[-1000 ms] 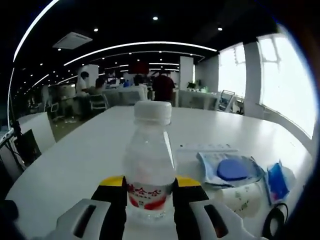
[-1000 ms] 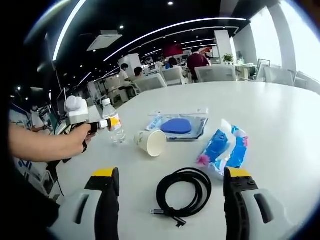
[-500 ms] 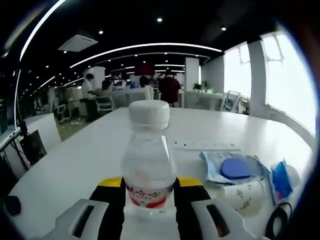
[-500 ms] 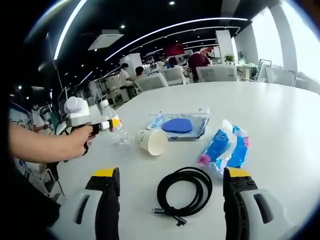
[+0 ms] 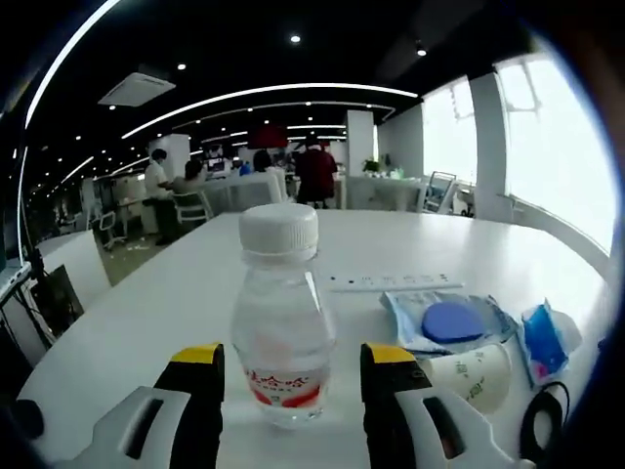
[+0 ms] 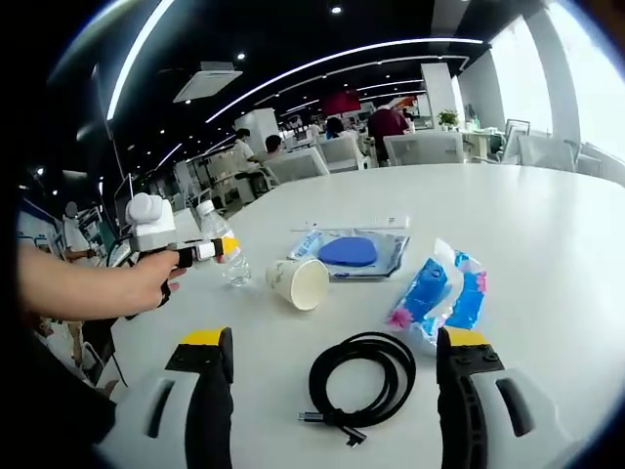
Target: Arrange the tabletop items into an orderly group along one side of the table until the central work area is clear of visible clutter.
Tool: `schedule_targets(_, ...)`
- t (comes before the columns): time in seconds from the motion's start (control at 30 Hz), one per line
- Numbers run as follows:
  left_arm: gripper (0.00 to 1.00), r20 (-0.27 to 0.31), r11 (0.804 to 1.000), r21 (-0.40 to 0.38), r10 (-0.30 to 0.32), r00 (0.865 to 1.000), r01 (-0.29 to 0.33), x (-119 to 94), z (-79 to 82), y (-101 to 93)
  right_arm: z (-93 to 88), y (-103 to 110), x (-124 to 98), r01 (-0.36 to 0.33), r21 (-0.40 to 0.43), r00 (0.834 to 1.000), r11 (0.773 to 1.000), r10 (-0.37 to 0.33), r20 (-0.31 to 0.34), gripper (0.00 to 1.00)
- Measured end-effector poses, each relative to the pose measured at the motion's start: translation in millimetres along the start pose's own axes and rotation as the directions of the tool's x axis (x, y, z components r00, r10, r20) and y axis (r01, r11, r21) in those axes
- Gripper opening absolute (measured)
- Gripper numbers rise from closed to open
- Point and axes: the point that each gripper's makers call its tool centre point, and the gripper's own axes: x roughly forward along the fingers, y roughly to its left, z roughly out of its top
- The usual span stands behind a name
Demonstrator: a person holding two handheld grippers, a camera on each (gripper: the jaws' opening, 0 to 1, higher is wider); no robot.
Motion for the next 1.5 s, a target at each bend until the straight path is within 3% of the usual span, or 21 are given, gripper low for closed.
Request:
schedule_targets(0.1, 0.62, -0.03, 0.999, 0.027, -0.044, 0.999, 0.045, -2.1, -6.7, -5.7, 1.0, -0.9, -0.8, 0.003, -0.003, 1.0, 1.0, -0.003, 0.006, 0.83)
schedule_targets(0.23, 0.66, -0.024, 0.992, 0.062, -0.105, 0.994, 0.106, -10.2, -7.2, -14.6, 2.1, -1.0, -1.8, 0.006, -0.003, 1.0, 1.0, -0.006, 0.011, 0.84)
schedule_targets(0.43, 0.73, -0.046, 0.986, 0.035, -0.16, 0.986, 0.162, -17.7, -13.5, -16.6, 4.9, 0.7, -3.0, 0.002, -0.01, 1.0, 1.0, -0.002, 0.02, 0.85)
schedule_targets(0.57, 0.76, -0.038, 0.98, 0.049, -0.193, 0.98, 0.195, -27.8, -10.5, -19.1, 8.6, 1.8, -4.1, -0.001, -0.011, 1.0, 1.0, 0.001, 0.03, 0.87)
schedule_targets(0.63, 0.81, -0.038, 0.977, 0.013, -0.21, 0.977, 0.211, -30.2, -10.4, -16.9, 10.3, 1.5, -4.0, -0.004, -0.011, 0.999, 1.0, 0.004, 0.035, 0.88)
schedule_targets(0.87, 0.87, -0.024, 0.964, 0.042, -0.261, 0.965, 0.262, -55.9, -1.8, -16.9, 14.0, 3.1, -4.0, -0.016, -0.032, 0.999, 0.999, 0.017, 0.038, 0.91)
schedule_targets(1.03, 0.9, -0.014, 0.941, 0.076, -0.33, 0.944, 0.33, -72.6, 1.5, -21.2, 17.5, 5.0, -4.6, -0.027, -0.042, 0.999, 0.999, 0.028, 0.043, 0.94)
schedule_targets(1.1, 0.91, -0.017, 0.915, 0.077, -0.397, 0.918, 0.397, -84.7, 5.5, -31.9, 17.7, 6.2, -5.0, -0.03, -0.049, 0.999, 0.998, 0.032, 0.04, 0.95)
schedule_targets(1.27, 0.93, -0.04, 0.903, 0.103, -0.416, 0.908, 0.418, -98.7, 3.0, -29.9, 16.4, 8.3, -6.1, -0.046, -0.055, 0.998, 0.997, 0.048, 0.03, 0.98)
schedule_targets(1.37, 0.95, -0.043, 0.885, 0.117, -0.449, 0.892, 0.451, -111.8, 7.2, -33.9, 15.3, 9.3, -7.8, -0.051, -0.06, 0.998, 0.997, 0.053, 0.022, 0.99)
schedule_targets(1.5, 0.99, -0.052, 0.845, 0.101, -0.523, 0.851, 0.525, -127.5, 12.9, -44.5, 15.9, 11.8, -10.5, -0.06, -0.071, 0.998, 0.996, 0.061, 0.011, 1.0)
